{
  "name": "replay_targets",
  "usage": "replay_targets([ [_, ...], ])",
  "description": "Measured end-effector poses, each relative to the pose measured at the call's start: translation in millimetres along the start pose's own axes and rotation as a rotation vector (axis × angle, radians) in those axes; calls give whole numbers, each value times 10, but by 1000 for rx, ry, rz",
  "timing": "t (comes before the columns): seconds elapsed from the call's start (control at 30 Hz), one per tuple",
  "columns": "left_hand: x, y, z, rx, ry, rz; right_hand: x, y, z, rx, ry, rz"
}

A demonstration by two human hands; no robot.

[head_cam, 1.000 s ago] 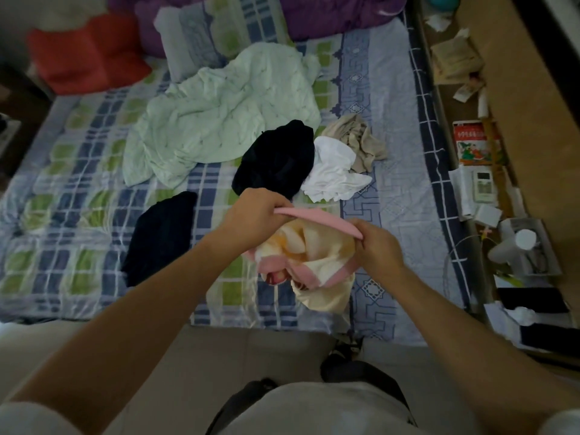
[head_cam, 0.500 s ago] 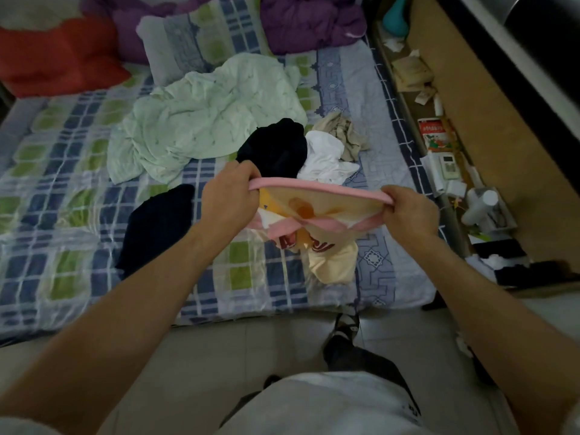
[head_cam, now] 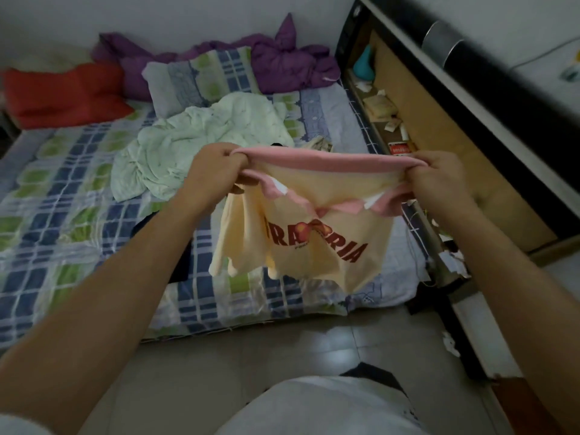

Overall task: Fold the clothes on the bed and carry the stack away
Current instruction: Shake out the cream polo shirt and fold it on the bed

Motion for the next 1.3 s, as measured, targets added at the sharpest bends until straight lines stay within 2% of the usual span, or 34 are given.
replay_targets([
  [0.07, -14, -77, -92, 57, 119, 5, -105, 72, -66, -2, 115, 64],
  [0.13, -41, -113, -172, 120, 150, 194, -160, 103, -151, -54, 321, 0],
  [0.2, -62, -149, -255, 199, 80, 441, -174, 86, -255, -117, 477, -163],
  [0.23, -69, -169, -293, 236, 12, 547, -180, 46, -269, -148, 490, -264],
  [0.3, -52, -205, -384, 264, -96, 667, -165, -59, -241, -224, 463, -411],
  [0.43, 82, -236, -555, 247, -155, 653, -260, -275, -221, -336, 418, -479],
  [0.47, 116, -232, -596, 236, -150, 597, -305, -308, -244, -357, 422, -436],
  [0.6, 332, -87, -798, 32, -59, 118, -507, -365, -387, -303, 455, -67],
  [0.7, 374, -259, -960, 162, -132, 36, -722, -205, -541, -401, 370, 120],
  [0.8, 297, -437, -1132, 280, -285, -38, -1027, 2, -662, -557, 176, 279],
  [0.87, 424, -424, -1208, 224, -234, 109, -1088, 8, -629, -541, 91, 216],
  [0.97, 686, -249, -1370, 168, -109, 463, -923, -190, -560, -409, 207, -62],
  [1.07, 624, -309, -1568, 257, -154, 496, -911, -232, -691, -505, 295, -269],
  [1.2, 310, -634, -1786, 456, -286, 480, -1276, 34, -861, -699, 218, -316],
  [1.3, 139, -756, -1839, 515, -321, 531, -1400, 154, -953, -725, 227, -348],
])
Point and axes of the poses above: each hand's wrist, its own z-axis towards the middle knuckle, its own x-axis out of the palm, y = z × x, the point moved 7 cm from there along z, towards the middle knuckle, and after that the axes turned 1 degree about y, right-handed, at the moved point
